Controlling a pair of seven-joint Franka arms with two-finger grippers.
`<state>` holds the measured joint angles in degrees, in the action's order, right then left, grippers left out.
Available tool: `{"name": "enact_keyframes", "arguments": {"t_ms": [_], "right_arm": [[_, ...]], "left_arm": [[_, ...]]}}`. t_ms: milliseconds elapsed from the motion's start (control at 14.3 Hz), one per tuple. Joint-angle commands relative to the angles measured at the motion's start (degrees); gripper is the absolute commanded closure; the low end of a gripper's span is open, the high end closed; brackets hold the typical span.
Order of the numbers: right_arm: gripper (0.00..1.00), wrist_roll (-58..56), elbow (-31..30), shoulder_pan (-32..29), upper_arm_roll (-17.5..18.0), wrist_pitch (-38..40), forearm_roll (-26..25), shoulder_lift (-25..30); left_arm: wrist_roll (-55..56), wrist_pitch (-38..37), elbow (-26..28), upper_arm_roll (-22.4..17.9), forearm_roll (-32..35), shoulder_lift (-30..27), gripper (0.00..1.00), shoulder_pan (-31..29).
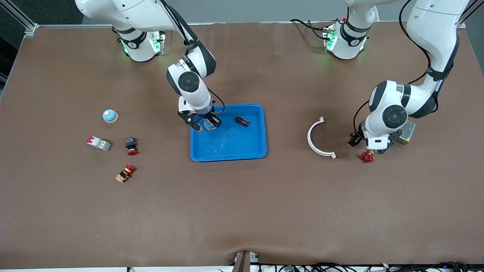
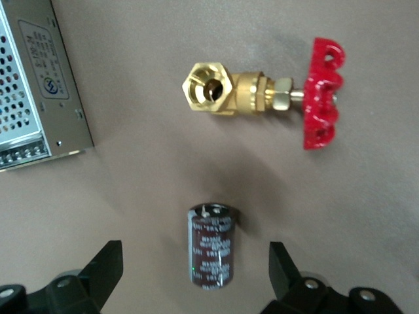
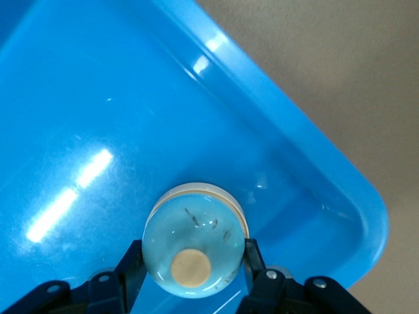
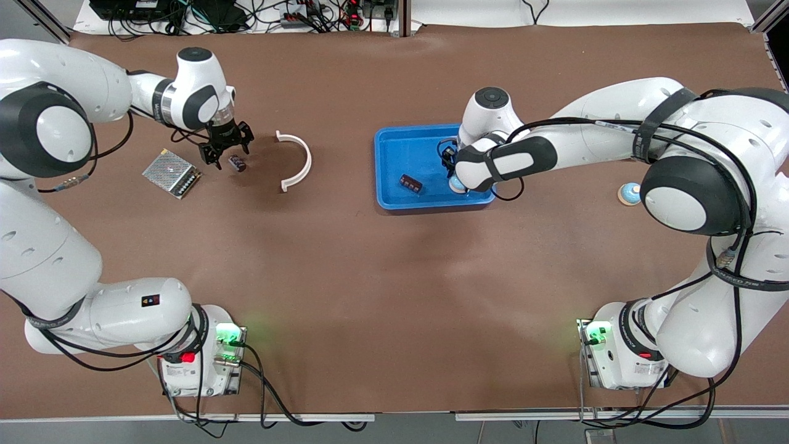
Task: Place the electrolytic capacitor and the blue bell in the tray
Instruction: 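Lower the bell into the tray while the left gripper reaches the second capacitor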
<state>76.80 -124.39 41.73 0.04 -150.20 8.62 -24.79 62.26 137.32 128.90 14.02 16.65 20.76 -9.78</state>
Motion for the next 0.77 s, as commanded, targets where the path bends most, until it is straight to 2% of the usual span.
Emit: {"name": "enact_keyframes", "arguments": {"t_ms": [0,70,140,210,280,351,421,491,631,701], "right_arm": [[1.00,2.3,-0.2,1.2,-0.7,-1.2,-0.7,-0.8],[1.00,2.4,-0.2,1.2,-0.7,-1.2,-0.6,-1.0],[0.48,3.3,-0.1,1.0,-0.7,-1.2,-0.4,-1.0],[0.22,4.1,0.0,1.1,-0.7,-1.2,-0.4,-1.2],[0.14,4.1,0.1,1.2,-0.7,-1.2,-0.5,-1.3],[0.00,4.1,0.1,1.1,-0.7,-1.0,-0.5,-1.3],[0.00,4.0,0.3,1.1,-0.7,-0.5,-0.7,-1.2],[0.00,3.7,0.6,0.9,-0.7,-0.3,-0.7,-1.2],[0.00,2.9,1.4,0.5,-0.7,1.1,-0.7,-0.7],[0.00,1.7,3.2,0.3,-0.9,5.2,-0.7,-0.4]], "left_arm": [[-0.4,2.2,1.7,0.7,0.8,-0.6,0.10,-1.2],[-0.4,2.5,1.8,0.7,0.8,-0.4,0.18,-1.3],[-0.4,2.7,1.8,0.7,0.8,-0.1,0.29,-1.3],[-0.4,2.7,1.6,0.7,0.8,0.4,0.39,-1.3],[-0.4,2.9,1.5,0.7,0.8,0.7,0.52,-1.3],[-0.3,2.9,1.4,0.7,0.8,0.7,0.70,-1.1],[0.0,2.7,1.1,0.8,0.8,0.6,0.96,-0.9],[0.3,2.3,0.6,0.8,0.8,0.5,1.00,-0.7],[0.8,1.5,0.0,1.8,0.8,-0.4,1.00,-0.6],[1.0,0.9,-0.7,2.9,0.5,-0.8,1.00,-0.7]]}}
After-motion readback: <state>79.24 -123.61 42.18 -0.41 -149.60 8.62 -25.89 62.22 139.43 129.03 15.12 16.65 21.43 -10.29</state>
